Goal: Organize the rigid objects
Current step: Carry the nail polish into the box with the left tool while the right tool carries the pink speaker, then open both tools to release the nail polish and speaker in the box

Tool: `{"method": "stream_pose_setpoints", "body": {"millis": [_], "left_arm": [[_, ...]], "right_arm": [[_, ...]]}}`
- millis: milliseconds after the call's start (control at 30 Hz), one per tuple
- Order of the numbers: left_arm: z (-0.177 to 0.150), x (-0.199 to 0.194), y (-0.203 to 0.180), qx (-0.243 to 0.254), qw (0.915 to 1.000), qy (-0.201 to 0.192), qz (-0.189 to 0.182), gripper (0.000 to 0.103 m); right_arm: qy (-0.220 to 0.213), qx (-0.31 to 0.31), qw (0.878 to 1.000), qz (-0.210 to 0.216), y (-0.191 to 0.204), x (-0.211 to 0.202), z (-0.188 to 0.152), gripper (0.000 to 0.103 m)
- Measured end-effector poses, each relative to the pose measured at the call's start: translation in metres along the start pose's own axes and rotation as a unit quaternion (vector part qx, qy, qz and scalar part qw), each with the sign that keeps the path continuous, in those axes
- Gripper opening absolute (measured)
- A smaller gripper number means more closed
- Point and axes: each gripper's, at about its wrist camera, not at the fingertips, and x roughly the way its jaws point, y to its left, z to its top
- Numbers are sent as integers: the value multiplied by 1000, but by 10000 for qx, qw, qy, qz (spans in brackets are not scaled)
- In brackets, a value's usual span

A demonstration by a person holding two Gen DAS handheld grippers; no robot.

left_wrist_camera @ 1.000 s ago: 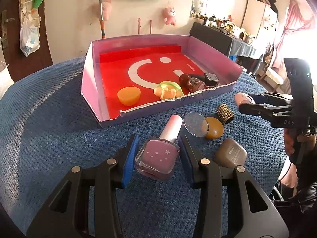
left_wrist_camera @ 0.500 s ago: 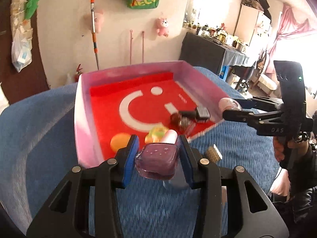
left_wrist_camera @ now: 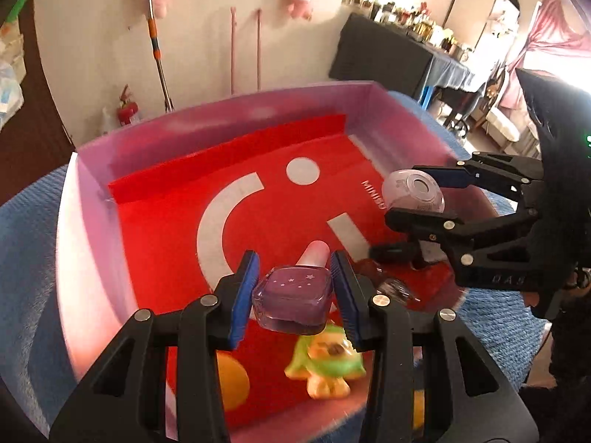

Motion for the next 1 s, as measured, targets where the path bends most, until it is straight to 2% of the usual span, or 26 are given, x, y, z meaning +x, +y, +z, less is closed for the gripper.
{"method": "stream_pose_setpoints", "body": {"millis": [167,567,1000], "left_arm": [[2,17,-1,123,9997,206,109,38],[-3,30,-3,244,9982,509,179,38],[-4,28,-9,357,9976,550,211,36]], "right_arm": [[309,-316,9984,-351,4,24,6,58],[783,-744,9924,-586,14,47,8,58],[910,-773,9909,-622,14,50,12,58]]}}
